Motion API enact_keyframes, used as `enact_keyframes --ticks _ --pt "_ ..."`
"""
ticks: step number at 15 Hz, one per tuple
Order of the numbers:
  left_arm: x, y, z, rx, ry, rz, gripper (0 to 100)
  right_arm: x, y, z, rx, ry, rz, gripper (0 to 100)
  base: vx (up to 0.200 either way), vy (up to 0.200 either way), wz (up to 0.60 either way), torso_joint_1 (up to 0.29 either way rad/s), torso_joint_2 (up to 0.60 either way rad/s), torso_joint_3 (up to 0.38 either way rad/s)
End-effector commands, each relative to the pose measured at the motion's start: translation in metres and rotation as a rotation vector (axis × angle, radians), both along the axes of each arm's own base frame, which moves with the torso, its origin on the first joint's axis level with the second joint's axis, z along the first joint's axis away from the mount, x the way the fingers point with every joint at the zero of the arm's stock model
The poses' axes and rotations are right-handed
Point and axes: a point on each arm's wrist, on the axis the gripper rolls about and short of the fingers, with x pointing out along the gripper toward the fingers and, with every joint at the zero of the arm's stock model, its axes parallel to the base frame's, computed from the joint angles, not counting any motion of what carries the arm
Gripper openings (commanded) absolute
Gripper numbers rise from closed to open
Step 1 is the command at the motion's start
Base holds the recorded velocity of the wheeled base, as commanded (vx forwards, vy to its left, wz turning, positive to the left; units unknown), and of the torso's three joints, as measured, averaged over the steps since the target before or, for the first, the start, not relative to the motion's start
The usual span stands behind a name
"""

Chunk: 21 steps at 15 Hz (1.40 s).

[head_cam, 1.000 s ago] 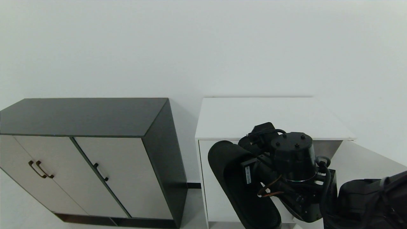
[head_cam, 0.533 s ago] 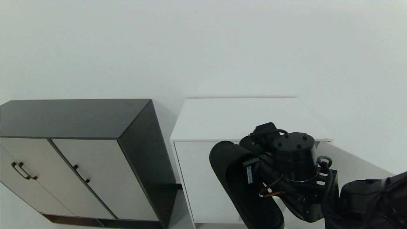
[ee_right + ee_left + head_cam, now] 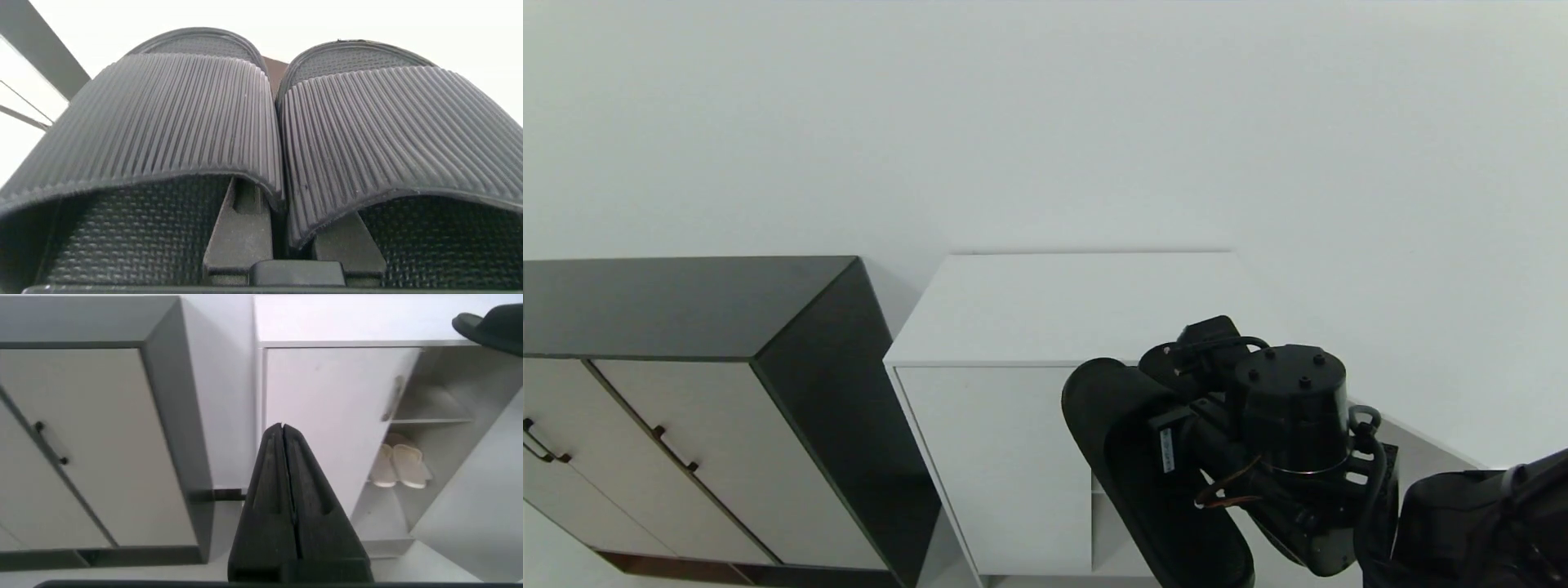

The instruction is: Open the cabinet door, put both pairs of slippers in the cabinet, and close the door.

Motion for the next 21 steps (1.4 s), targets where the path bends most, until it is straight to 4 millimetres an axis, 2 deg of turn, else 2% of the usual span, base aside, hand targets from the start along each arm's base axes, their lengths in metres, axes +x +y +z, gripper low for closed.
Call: enact_keyframes --ticks 1,2,21 --pt "0.0001 0.0 0.0001 -0.001 0.001 0.001 0 -0.0013 -0.0003 -0.0008 -0.001 0.002 0.007 0 0.0 -0.2 0.0 0.002 0.0 0.007" --pt "0.0001 0.0 0.0001 -0.001 0.001 0.001 0 -0.0022 -0.0003 -0.0007 0.01 0.003 0.038 0 0.0 -0.2 0.0 0.002 0.0 0.002" --pt "0.0001 0.0 0.0001 0.001 0.001 0.001 0 -0.0035 -0.0018 -0.008 -0.015 0.008 0.047 0 0.0 0.0 0.0 0.0 0.0 0.0"
